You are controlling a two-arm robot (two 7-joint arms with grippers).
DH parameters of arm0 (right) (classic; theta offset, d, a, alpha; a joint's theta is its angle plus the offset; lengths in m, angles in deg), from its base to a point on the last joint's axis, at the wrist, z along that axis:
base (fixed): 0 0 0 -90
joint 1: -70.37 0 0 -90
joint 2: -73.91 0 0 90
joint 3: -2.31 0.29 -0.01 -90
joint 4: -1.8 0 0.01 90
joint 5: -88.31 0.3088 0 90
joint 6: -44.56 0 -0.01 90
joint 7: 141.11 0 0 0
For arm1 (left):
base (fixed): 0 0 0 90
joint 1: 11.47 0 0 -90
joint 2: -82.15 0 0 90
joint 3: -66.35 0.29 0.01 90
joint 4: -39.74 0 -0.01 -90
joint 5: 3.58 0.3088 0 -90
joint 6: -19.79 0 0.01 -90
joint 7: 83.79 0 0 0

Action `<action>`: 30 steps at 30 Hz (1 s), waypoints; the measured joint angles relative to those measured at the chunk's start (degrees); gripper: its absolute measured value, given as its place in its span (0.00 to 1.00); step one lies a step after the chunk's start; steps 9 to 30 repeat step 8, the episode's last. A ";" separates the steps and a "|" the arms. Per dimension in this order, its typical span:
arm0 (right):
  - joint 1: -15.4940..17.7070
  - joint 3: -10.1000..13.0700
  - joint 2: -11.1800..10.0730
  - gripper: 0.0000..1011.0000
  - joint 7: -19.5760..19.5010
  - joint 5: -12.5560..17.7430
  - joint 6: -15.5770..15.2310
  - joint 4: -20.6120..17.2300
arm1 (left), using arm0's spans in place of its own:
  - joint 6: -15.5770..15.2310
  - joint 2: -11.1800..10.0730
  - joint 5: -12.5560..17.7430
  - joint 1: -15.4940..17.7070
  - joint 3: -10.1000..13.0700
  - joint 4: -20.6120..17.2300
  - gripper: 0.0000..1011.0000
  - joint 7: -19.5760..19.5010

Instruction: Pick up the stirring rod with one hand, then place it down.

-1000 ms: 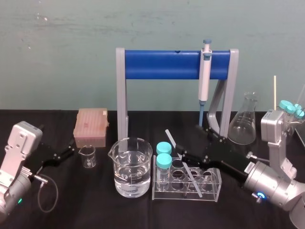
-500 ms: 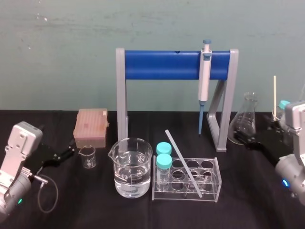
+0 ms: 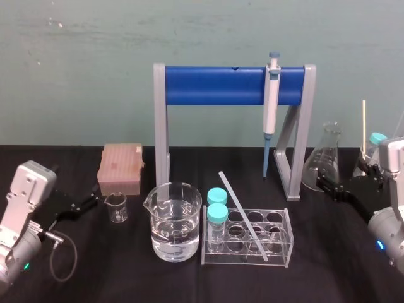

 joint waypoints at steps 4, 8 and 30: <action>-0.06 -0.06 -0.06 0.99 0.17 0.12 0.16 0.00 | 0.00 0.00 0.00 0.00 0.00 0.00 0.99 0.00; -0.10 -0.11 -0.09 0.99 0.33 0.19 0.27 0.00 | 0.00 0.00 0.00 0.00 0.00 0.00 0.99 0.00; -0.10 -0.11 -0.09 0.99 0.33 0.19 0.27 0.00 | 0.00 0.00 0.00 0.00 0.00 0.00 0.99 0.00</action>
